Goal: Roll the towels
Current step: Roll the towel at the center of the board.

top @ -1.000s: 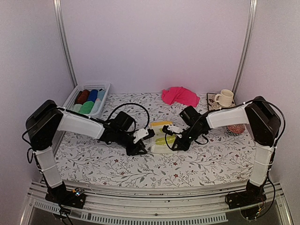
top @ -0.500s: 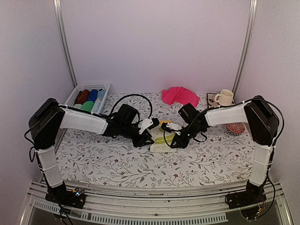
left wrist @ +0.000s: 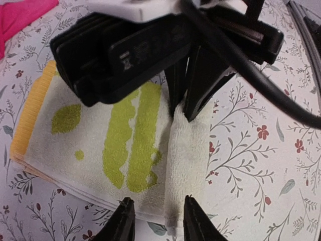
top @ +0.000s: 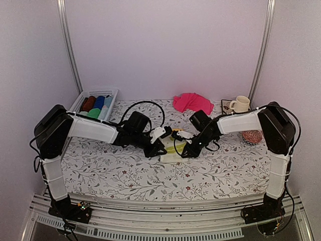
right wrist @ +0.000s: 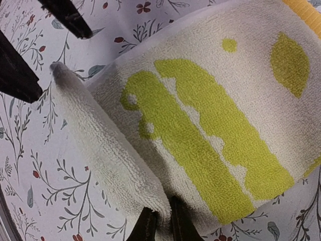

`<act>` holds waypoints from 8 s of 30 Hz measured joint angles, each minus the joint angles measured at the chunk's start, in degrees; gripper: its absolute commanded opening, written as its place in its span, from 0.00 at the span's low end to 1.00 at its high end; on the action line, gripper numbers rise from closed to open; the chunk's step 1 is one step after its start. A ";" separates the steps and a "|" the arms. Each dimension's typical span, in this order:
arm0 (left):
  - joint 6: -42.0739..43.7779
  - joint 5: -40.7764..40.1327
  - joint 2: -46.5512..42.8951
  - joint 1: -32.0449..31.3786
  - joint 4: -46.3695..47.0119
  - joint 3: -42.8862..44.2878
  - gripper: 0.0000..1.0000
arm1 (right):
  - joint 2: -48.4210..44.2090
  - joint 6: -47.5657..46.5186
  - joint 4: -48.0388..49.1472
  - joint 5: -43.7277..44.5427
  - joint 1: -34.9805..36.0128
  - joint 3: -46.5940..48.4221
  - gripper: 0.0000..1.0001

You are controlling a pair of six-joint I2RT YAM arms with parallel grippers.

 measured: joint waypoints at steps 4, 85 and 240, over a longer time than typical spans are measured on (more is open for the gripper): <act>-0.02 0.50 0.00 -0.04 -0.11 -0.02 0.33 | 0.04 0.04 -0.04 0.00 -0.17 0.28 0.13; -2.08 7.13 7.10 4.26 -11.08 5.81 0.58 | -7.19 -35.34 35.74 20.70 10.21 -22.49 0.04; 5.97 12.55 4.74 11.65 -11.74 1.70 0.86 | 0.61 -25.42 17.22 11.30 8.31 -4.76 0.11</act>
